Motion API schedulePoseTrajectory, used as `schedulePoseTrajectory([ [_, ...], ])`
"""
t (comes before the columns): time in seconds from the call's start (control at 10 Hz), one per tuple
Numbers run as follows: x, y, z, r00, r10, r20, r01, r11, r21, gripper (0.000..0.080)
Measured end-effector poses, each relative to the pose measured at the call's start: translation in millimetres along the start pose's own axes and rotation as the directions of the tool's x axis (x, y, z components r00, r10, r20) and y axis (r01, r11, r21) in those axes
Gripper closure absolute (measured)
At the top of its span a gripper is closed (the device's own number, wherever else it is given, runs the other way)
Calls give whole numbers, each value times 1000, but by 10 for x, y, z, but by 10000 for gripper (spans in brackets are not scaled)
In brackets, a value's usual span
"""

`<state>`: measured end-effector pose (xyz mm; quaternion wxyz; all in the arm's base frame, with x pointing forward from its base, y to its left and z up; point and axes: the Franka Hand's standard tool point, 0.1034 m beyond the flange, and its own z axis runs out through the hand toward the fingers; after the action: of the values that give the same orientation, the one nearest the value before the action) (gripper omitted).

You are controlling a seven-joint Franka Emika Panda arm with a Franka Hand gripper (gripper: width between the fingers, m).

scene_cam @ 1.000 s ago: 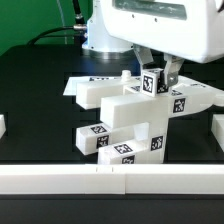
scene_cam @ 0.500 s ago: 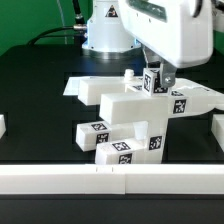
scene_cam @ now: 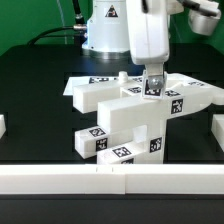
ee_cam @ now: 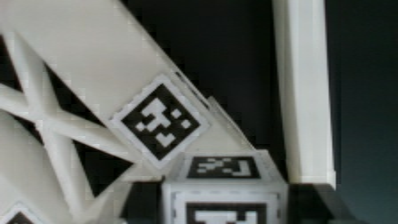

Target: Assemble chair

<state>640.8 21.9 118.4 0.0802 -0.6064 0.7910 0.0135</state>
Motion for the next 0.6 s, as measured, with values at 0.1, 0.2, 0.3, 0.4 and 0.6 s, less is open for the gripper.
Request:
schedulePoseTrajectory([
  [0.1,-4,0,0,999,45,1,-45,999,0,512],
  [0.2,-11,2,2,993,121,4,-121,993,-1,512],
  [0.3,-17,3,3,984,178,7,-178,984,-1,512],
  [0.4,-20,4,4,976,216,8,-216,976,-2,512],
  [0.6,-33,6,4,939,344,10,-344,939,-3,512],
])
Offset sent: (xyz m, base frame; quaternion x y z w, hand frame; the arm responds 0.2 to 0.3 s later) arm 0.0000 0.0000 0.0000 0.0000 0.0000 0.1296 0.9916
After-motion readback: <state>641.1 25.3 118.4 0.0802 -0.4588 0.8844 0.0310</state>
